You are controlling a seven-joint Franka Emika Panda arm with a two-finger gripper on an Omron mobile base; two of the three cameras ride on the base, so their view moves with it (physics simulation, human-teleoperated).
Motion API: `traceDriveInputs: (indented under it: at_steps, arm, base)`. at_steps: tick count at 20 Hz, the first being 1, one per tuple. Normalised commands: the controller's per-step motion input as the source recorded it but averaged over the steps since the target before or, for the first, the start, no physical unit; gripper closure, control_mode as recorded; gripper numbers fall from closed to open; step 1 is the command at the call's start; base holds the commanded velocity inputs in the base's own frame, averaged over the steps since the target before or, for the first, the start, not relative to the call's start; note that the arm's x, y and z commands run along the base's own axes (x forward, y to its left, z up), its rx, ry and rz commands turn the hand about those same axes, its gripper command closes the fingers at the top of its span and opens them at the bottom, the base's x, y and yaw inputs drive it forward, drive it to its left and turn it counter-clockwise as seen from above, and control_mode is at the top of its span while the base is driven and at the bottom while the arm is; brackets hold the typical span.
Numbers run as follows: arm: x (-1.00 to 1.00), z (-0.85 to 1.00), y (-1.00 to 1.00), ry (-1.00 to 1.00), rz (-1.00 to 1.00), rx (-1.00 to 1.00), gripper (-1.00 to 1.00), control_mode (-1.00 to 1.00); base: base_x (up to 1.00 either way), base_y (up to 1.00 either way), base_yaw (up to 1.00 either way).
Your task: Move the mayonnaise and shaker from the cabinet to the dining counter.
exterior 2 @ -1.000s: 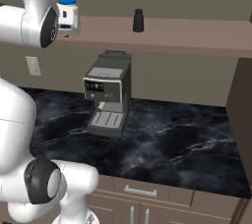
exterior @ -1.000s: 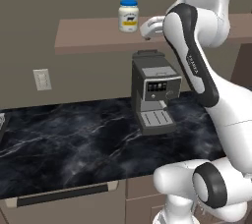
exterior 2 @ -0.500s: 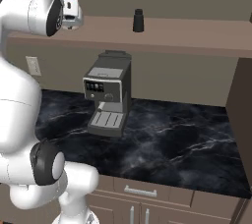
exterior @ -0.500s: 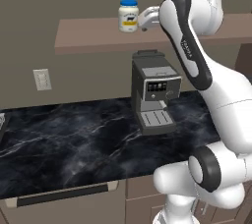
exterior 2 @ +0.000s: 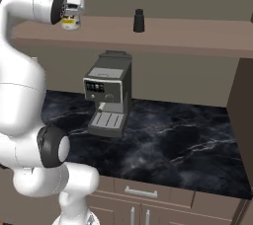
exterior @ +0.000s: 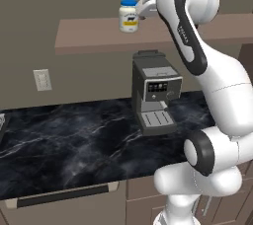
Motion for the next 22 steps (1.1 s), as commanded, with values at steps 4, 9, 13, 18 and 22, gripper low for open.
traceDriveInputs:
  at_steps: [4, 9, 13, 18, 22]
  arm:
    - [0.23, 0.0, 0.14, -0.18, 0.0, 0.0, -1.0, -1.0]
    - [0.17, 0.0, 0.21, -0.22, 0.0, 0.0, -1.0, -1.0]
    - [0.15, 0.0, 0.05, -0.19, 0.0, 0.0, -1.0, -1.0]
    - [0.21, 0.01, 0.01, -0.07, 0.0, 0.0, -1.0, -1.0]
    - [0.27, 0.14, 0.0, 0.05, 0.0, 0.02, -1.0, -1.0]
  base:
    - [0.0, 0.0, 0.0]
    - [0.0, 0.0, 0.0]
    - [0.0, 0.0, 0.0]
    - [0.0, 0.0, 0.0]
    - [0.0, 0.0, 0.0]
